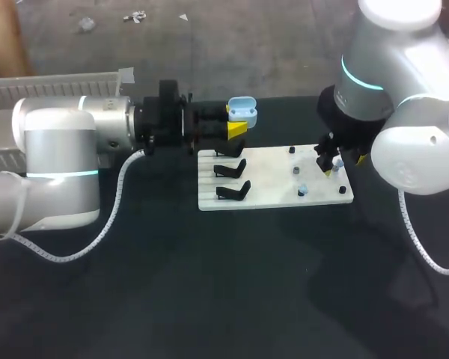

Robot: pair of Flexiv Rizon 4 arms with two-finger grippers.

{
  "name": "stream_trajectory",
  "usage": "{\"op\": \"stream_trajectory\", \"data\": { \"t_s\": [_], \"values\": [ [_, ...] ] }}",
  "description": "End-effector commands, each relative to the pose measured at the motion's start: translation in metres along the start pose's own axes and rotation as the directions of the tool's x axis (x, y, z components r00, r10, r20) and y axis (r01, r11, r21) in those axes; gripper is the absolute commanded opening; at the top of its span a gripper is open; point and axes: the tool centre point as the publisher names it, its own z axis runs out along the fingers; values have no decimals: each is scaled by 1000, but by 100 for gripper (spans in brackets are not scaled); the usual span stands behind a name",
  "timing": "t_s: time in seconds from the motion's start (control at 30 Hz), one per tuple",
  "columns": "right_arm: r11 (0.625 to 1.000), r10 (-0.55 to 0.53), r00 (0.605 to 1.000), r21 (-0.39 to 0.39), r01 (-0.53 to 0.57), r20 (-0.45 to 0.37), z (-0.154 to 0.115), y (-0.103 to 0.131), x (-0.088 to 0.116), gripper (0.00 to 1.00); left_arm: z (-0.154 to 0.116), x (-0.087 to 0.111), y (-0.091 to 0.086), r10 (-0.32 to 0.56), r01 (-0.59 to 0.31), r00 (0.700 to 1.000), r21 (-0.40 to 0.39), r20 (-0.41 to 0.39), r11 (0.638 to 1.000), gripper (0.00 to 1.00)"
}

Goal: Pick up each earbud case from the left stands, insert the matching earbuds, close the lid, and place the case in the box.

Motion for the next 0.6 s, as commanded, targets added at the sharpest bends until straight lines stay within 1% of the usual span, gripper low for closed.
{"op": "stream_trajectory", "data": {
  "t_s": [0.03,0.07,0.27,0.4,0.6],
  "values": [
    [1000,1,1000,-3,-1,-6,3,0,-2,65,0,0,-2,4,-4,1000,-7,3,1000,0],
    [1000,2,1000,-4,-2,-7,4,0,-2,62,0,0,-2,4,-4,1000,-7,3,1000,0],
    [1000,7,1000,-9,-7,-12,8,-2,-3,50,0,0,-2,4,-4,1000,-7,3,1000,0],
    [1000,9,1000,-10,-9,-15,9,-2,-4,51,0,0,-2,4,-4,1000,-7,3,1000,0],
    [1000,12,1000,-9,-12,-15,10,-2,-5,48,0,0,-2,4,-4,1000,-7,3,1000,0]
  ]
}}
